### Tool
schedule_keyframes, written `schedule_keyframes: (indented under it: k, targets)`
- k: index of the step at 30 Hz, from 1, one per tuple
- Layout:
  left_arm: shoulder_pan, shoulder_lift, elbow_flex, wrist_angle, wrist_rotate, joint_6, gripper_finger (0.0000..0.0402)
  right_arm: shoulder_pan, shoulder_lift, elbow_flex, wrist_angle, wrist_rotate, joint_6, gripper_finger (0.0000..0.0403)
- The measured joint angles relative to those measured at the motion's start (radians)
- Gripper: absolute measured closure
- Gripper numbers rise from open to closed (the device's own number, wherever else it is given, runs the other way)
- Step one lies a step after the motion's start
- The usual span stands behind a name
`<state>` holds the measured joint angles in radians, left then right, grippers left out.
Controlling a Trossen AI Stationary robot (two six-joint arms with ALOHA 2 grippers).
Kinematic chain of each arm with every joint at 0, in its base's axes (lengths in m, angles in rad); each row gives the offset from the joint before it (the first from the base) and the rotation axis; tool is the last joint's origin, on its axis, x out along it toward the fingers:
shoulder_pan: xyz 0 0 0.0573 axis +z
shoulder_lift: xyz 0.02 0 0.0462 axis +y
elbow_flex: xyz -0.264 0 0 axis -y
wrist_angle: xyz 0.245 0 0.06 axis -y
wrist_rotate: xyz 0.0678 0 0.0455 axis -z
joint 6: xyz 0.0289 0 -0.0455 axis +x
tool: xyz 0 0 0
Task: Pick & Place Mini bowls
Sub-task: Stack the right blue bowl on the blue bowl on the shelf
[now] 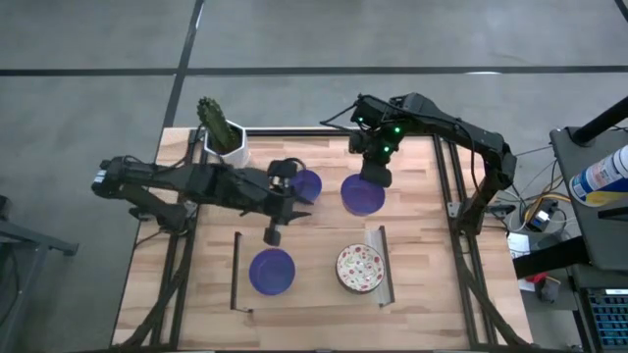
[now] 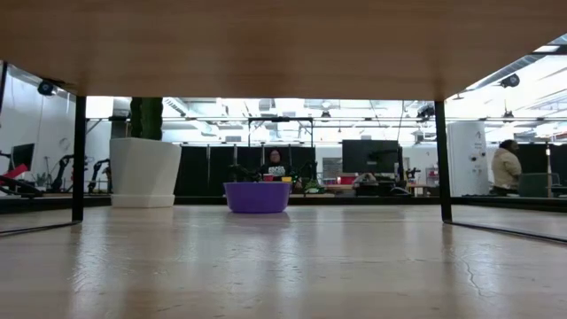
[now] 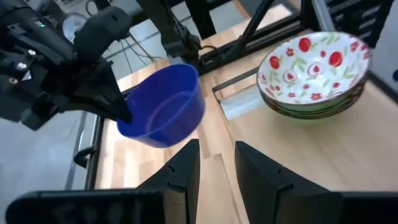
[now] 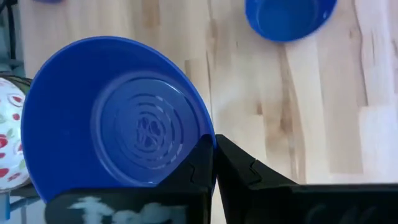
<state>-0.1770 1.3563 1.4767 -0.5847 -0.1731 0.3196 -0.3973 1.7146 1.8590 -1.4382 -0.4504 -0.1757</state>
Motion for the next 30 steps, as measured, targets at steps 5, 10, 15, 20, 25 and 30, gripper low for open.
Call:
schedule_keyframes:
  k: [5, 10, 15, 20, 25, 30]
  targets:
    - [0.021, 0.079, 0.113, -0.073, -0.006, 0.042, 0.0305, 0.044, 0.0, 0.018, 0.007, -0.039, -0.005, 0.0394]
    - [0.055, 0.126, 0.159, -0.112, 0.011, 0.047, 0.0305, 0.099, 0.002, -0.005, 0.041, -0.083, -0.013, 0.0394]
    - [0.071, 0.16, 0.173, -0.106, 0.053, 0.084, 0.0305, 0.154, 0.002, -0.018, 0.091, -0.085, -0.014, 0.0394]
    - [0.071, 0.184, 0.199, -0.104, 0.085, 0.13, 0.0305, 0.186, 0.002, 0.011, 0.129, -0.084, -0.036, 0.0394]
    - [0.071, 0.194, 0.215, -0.107, 0.094, 0.177, 0.0305, 0.188, 0.002, 0.051, 0.145, -0.076, -0.061, 0.0394]
    - [0.071, 0.206, 0.217, -0.098, 0.103, 0.208, 0.0305, 0.188, 0.002, 0.065, 0.146, -0.074, -0.071, 0.0394]
